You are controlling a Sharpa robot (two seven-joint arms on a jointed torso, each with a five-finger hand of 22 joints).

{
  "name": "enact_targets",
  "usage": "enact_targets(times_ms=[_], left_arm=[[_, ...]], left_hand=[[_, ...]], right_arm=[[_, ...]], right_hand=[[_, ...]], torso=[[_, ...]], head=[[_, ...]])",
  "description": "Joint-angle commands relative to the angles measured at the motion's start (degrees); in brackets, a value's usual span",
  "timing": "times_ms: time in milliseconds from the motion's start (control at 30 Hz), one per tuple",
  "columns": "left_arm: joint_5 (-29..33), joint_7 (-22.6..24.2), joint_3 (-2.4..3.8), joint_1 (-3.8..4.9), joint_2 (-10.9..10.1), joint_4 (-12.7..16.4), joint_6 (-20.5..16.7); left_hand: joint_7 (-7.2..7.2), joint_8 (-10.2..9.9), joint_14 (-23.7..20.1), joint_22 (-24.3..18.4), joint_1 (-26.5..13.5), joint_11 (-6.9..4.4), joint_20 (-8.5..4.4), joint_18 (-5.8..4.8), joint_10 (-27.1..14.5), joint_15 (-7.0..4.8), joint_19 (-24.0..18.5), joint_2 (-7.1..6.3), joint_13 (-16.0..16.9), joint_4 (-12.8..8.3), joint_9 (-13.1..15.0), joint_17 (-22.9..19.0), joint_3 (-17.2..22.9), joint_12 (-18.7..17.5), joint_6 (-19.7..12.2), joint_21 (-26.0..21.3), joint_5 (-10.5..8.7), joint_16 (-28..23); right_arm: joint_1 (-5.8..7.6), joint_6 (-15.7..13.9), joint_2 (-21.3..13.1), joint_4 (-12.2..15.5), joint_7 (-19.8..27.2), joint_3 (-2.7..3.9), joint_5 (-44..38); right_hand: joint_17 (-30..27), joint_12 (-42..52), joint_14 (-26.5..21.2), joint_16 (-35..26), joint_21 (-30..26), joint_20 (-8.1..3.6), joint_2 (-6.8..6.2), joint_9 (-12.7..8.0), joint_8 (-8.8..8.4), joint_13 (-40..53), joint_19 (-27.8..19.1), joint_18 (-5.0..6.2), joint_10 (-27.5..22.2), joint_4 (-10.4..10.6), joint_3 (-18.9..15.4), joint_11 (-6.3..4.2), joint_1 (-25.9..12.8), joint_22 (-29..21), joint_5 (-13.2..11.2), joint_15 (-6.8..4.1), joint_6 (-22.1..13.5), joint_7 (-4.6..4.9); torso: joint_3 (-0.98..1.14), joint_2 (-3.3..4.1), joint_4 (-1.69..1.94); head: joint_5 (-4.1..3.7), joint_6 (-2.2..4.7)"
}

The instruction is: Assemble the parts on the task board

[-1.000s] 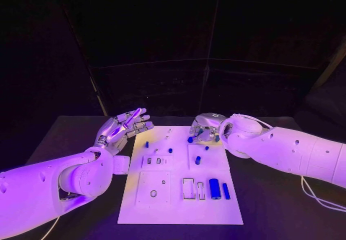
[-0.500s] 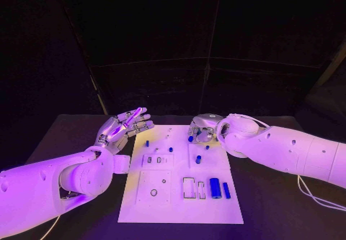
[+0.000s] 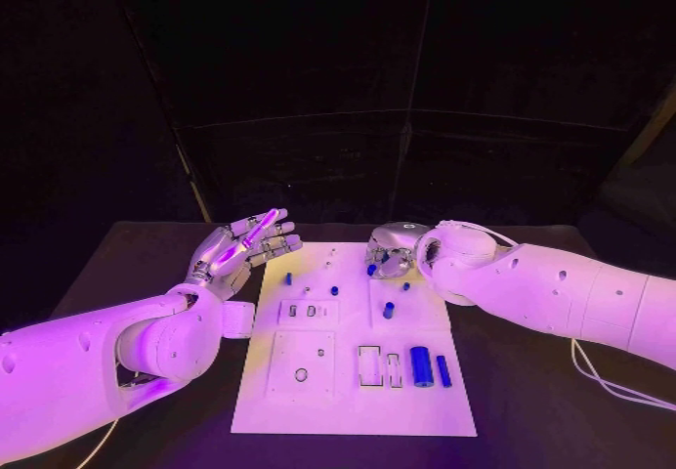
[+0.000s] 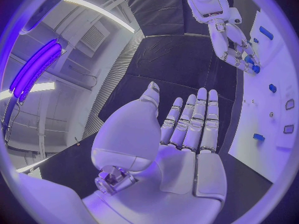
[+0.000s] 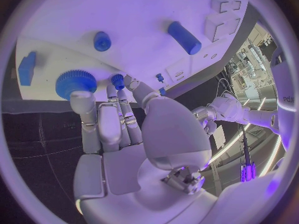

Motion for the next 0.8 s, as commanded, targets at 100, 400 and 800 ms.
enact_targets(times_ms=[100, 400, 800], left_arm=[[-0.49, -0.11, 0.04, 0.14, 0.14, 0.14, 1.24], [-0.49, -0.23, 0.04, 0.16, 0.28, 0.05, 1.41], [-0.49, -0.53, 0.04, 0.21, 0.49, 0.1, 1.62]], left_hand=[[4.3, -0.28, 0.09, -0.1, 0.25, 0.28, 0.13, 0.62, 0.07, 0.39, 0.41, 0.3, -0.03, -0.24, -0.1, -0.13, -0.21, -0.26, -0.48, -0.28, 0.21, -0.28], [4.3, -0.28, 0.09, -0.1, 0.25, 0.28, 0.13, 0.62, 0.07, 0.39, 0.41, 0.3, -0.03, -0.24, -0.1, -0.13, -0.21, -0.26, -0.48, -0.28, 0.21, -0.28], [4.32, -0.41, 0.12, -0.19, 0.3, 0.3, 0.13, 0.6, 0.03, 0.4, 0.46, 0.35, -0.03, -0.35, -0.15, -0.18, -0.27, -0.4, -0.68, -0.39, 0.21, -0.4]], right_arm=[[0.14, 2.18, 0.58, -0.69, -2.09, 0.05, -1.02], [0.14, 2.23, 1.58, -1.75, -2.75, 0.05, -1.32], [0.14, 0.39, 2.46, -2.47, -3.65, 0.06, -2.19]], right_hand=[[0.07, 0.08, 1.83, 0.59, 0.36, 0.06, 0.66, 0.01, 0.17, 0.04, 0.34, -1.1, 0.05, 0.23, 1.12, -0.02, 0.03, 0.23, -1.33, 0.55, 0.09, 0.32], [0.11, 0.51, 1.67, 0.97, 0.61, 0.04, 1.13, 0.09, 0.37, 0.14, 0.27, -1.1, 0.77, 0.61, 2.26, -0.17, 0.27, 0.4, -1.59, 0.48, 0.67, 0.25], [0.23, 2.33, 1.52, 1.67, 1.42, -0.76, 2.6, 0.53, 1.43, 0.8, 0.47, -1.18, 4.2, 1.24, 5.57, -1.52, 1.75, 1.28, -3.88, -0.55, 4.18, -1.11]], torso=[[-0.03, 0.13, 0.1], [-0.06, 0.14, 0.08], [-0.13, 0.15, 0.13]], head=[[0.09, -0.18], [0.1, -0.3], [0.13, -0.48]])
